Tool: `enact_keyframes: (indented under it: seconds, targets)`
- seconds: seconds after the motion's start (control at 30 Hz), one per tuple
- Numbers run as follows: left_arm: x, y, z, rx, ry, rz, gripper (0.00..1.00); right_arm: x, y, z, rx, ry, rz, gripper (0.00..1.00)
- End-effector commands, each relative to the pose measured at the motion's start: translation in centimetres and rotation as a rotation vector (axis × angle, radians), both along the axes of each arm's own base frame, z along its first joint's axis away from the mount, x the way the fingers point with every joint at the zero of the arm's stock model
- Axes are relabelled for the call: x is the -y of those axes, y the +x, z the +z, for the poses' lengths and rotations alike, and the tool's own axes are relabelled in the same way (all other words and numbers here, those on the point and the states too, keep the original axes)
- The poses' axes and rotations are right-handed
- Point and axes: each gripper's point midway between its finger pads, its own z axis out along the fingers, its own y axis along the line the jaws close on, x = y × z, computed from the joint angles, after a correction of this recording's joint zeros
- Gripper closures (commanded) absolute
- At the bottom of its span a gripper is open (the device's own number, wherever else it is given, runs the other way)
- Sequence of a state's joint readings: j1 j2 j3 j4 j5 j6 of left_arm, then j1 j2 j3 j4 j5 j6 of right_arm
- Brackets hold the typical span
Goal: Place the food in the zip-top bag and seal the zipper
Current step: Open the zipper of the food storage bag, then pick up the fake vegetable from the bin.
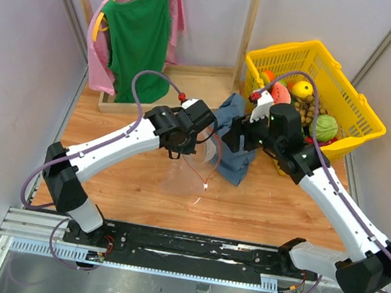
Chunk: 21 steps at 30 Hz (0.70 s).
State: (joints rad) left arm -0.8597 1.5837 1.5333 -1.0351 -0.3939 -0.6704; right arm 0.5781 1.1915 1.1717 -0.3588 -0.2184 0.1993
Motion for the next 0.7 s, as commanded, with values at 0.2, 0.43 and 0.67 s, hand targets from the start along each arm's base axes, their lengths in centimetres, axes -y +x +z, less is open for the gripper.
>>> enact_keyframes:
  seconds: [0.2, 0.43, 0.67]
  targets:
    - [0.2, 1.5, 1.9, 0.054, 0.001, 0.023, 1.00, 9.7, 3.9, 3.9, 0.060, -0.084, -0.239, 0.21]
    - [0.5, 1.9, 1.4, 0.044, 0.027, 0.014, 1.00, 18.3, 8.7, 2.7, 0.026, -0.116, -0.530, 0.17]
    - [1.1, 2.1, 1.5, 0.047, 0.013, -0.004, 1.00, 25.3, 12.3, 0.2, -0.013, -0.134, -0.739, 0.12]
